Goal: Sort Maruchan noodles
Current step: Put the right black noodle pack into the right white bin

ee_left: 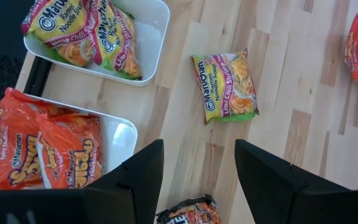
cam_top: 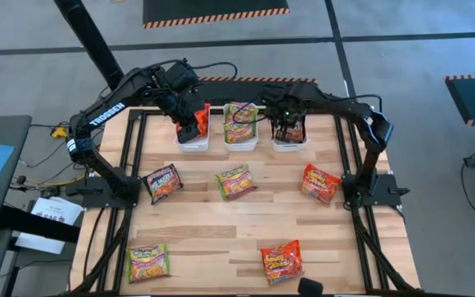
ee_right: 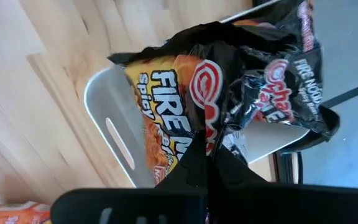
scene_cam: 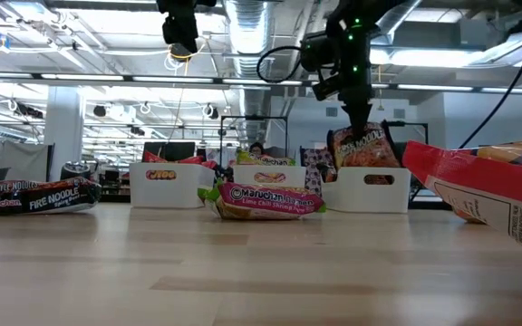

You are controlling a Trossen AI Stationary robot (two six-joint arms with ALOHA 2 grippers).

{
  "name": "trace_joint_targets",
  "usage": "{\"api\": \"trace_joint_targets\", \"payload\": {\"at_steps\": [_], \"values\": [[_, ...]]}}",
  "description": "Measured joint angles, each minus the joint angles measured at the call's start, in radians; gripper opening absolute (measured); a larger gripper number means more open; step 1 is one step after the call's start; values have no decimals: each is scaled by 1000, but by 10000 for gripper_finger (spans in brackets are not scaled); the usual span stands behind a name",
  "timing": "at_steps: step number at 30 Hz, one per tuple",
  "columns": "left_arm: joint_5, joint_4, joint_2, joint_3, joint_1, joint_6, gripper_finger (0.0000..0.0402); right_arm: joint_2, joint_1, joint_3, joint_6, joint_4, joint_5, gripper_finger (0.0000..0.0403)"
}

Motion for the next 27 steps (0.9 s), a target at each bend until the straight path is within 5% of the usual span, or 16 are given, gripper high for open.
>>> {"api": "trace_joint_targets", "payload": {"at_steps": [12,27], "values": [[0,0,0,0,0,3,183,72,-15,3,-15,-28,25,14],[0,0,0,0,0,10,183,77,-6,17,-13,-88,28,109]]}}
